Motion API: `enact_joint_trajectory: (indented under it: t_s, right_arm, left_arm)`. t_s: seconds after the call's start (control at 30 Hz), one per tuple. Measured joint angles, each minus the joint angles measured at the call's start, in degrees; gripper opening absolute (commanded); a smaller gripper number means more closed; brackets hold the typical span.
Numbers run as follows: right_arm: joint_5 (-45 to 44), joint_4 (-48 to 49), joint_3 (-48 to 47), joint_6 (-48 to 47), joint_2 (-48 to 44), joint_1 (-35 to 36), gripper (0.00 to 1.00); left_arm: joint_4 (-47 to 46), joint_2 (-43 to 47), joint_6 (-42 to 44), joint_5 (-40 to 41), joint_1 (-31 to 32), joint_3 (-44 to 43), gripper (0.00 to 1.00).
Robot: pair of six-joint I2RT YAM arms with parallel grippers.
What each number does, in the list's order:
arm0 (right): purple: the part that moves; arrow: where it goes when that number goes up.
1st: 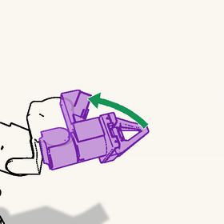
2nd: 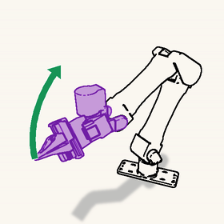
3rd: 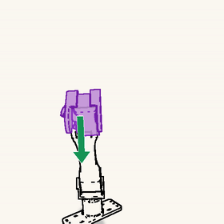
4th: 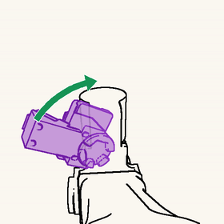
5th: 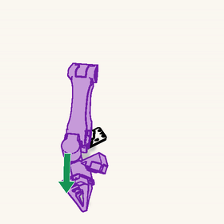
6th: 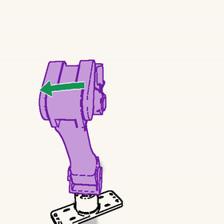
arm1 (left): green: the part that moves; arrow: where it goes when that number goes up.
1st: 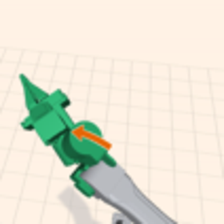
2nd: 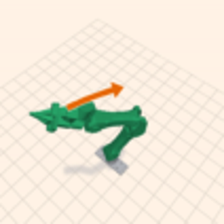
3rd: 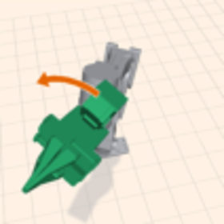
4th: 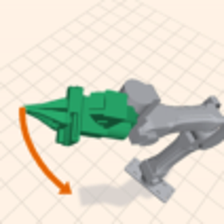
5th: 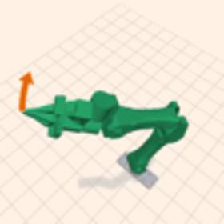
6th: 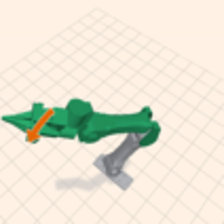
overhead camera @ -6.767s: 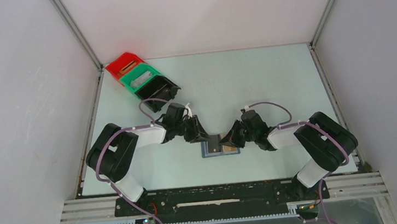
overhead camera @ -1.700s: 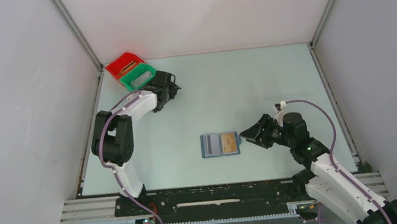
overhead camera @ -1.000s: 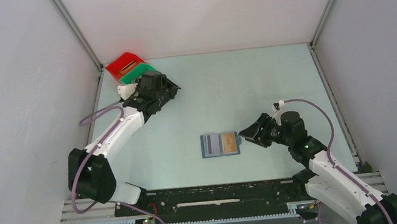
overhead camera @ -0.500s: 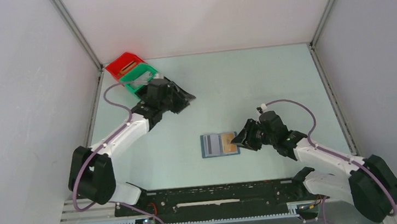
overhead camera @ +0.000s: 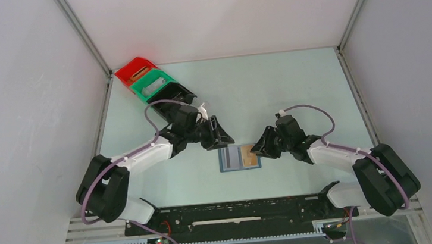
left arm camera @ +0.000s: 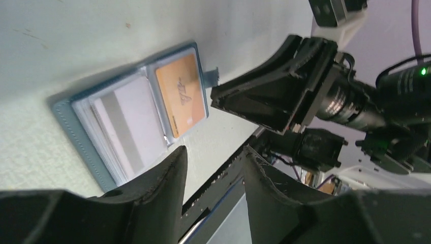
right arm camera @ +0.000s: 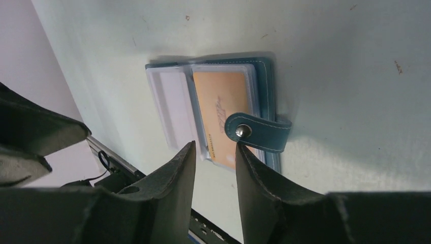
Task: Take the credit cards out of the card holder
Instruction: Remove the credit card from the card holder.
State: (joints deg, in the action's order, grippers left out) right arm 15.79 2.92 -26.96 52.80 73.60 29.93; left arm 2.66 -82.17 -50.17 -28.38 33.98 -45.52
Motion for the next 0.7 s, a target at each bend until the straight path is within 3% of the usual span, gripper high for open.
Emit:
enact_joint_trajectory:
  t_s: [0.23,0.7]
  right_arm:
    - [1.31,2.27,0.0,-0.24,4.24,-0.07,0.38]
    - [-0.59,1.99,-0.22,-1.16,4.26,0.5,0.37]
  left_arm:
    - [-3.89,-5.42,1.31,-5.92,3.32,0.85,0.49]
    - [-8.7,-11.19,0.68,-6.29,5.22,1.27,0.49]
